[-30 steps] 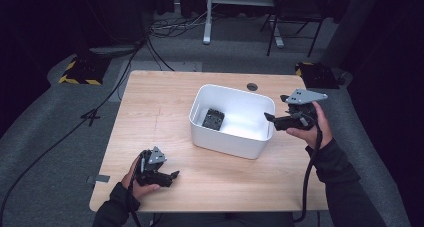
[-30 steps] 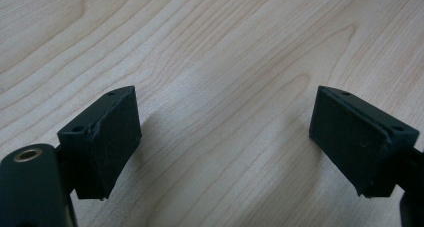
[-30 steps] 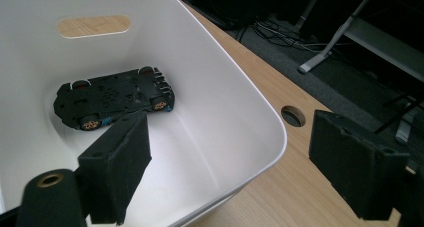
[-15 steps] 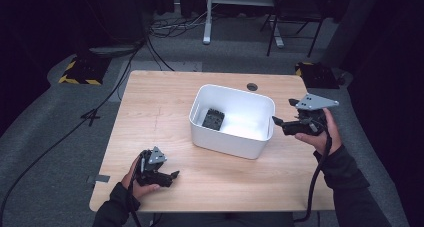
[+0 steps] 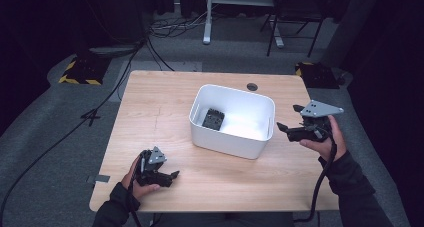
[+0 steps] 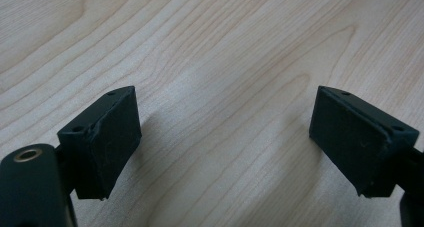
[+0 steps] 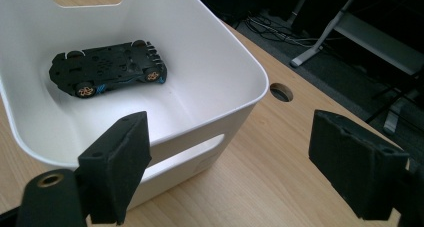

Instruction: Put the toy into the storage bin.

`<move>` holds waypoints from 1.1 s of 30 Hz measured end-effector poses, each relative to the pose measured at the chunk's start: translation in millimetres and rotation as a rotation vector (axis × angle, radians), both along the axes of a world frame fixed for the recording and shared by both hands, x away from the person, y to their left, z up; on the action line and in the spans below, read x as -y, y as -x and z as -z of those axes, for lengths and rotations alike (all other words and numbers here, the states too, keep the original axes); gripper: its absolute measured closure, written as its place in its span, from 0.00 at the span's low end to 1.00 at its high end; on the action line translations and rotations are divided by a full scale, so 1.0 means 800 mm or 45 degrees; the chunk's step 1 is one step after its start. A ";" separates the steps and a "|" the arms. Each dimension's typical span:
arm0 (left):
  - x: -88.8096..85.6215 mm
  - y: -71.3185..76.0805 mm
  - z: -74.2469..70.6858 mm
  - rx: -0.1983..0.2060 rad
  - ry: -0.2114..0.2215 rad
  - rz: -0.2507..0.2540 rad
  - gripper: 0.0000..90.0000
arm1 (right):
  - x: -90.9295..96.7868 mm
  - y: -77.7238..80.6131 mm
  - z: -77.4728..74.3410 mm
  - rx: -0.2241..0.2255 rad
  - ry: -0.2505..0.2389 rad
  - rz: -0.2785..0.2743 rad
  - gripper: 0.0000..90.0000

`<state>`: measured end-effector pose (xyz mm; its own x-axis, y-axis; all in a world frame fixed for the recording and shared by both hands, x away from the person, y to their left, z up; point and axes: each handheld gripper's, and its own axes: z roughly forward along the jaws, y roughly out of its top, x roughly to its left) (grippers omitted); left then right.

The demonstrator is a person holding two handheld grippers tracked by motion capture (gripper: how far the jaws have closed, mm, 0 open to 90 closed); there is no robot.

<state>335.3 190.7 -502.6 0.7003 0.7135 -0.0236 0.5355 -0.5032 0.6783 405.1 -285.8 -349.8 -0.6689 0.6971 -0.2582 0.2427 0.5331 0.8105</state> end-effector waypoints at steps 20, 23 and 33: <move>0.001 0.000 0.000 -0.003 0.005 -0.004 0.15 | 0.015 0.018 0.044 -0.033 0.061 -0.001 0.19; 0.000 0.000 0.000 0.001 -0.003 -0.006 0.15 | 0.018 0.022 0.050 -0.046 0.067 0.002 0.19; 0.001 0.000 0.000 -0.004 0.003 -0.006 0.15 | 0.032 0.031 0.072 -0.088 0.075 0.009 0.19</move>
<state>335.0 190.3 -502.8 0.6968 0.7167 -0.0275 0.5398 -0.4988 0.6781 380.3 -311.2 -407.7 -0.6818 0.6865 -0.2527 0.3005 0.5778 0.7588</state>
